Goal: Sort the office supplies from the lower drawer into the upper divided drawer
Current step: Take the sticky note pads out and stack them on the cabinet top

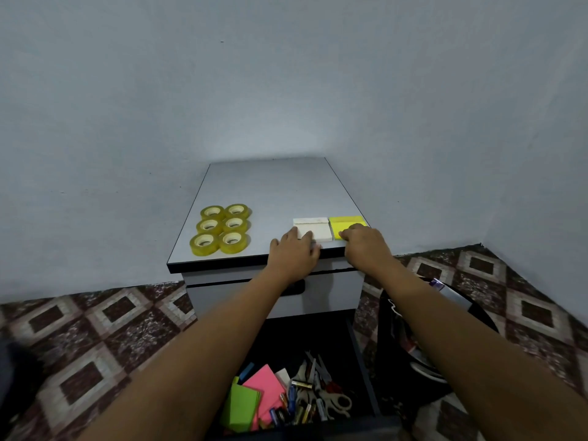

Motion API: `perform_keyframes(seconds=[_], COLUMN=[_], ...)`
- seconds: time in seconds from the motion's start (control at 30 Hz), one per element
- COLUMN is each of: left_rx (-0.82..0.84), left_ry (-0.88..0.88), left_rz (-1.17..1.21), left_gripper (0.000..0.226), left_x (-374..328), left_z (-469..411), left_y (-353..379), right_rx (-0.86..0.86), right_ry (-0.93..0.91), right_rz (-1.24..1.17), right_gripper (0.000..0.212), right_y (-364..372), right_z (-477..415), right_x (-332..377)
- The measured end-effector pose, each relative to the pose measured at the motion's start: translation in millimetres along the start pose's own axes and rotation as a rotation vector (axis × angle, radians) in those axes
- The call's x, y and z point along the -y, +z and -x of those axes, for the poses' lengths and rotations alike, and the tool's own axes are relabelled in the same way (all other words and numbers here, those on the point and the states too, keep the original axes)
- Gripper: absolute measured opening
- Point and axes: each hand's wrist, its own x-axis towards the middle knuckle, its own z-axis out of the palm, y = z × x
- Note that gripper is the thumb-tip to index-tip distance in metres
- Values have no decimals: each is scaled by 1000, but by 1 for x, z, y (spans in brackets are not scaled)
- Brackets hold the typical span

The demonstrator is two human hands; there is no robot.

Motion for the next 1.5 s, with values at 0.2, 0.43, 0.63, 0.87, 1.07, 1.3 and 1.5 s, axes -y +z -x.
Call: perform_keyframes(seconds=[0.2,0.43,0.63,0.87,1.07,1.3,1.5], left_rx=[-34,-69,-95,-174,-302,28,288], left_ry=[-7,-7,6,28,252,13,-180], left_rz=[2,6,11,92,377,424,361], left_gripper=[45,46,45,46,46,24,27], left_x=[-8,-10,-10,-8,15,73,111], left_z=[-3,-2,-1,5,54,117,145], left_y=[6,9,10,12,21,68,115], right_rx=[-31,-31,-23,-108,-265,93,484], right_ry=[1,-34,-57,-98,-246,-333,-199], right_rz=[-124,-178,-211,-167,-279,-401,-451], right_gripper=[33,36,43,47,34,31,31], right_y=[10,8,4,10,23,83,156], right_z=[3,4,5,10,41,95,117], right_x=[-1,-5,-7,-2,23,62,86])
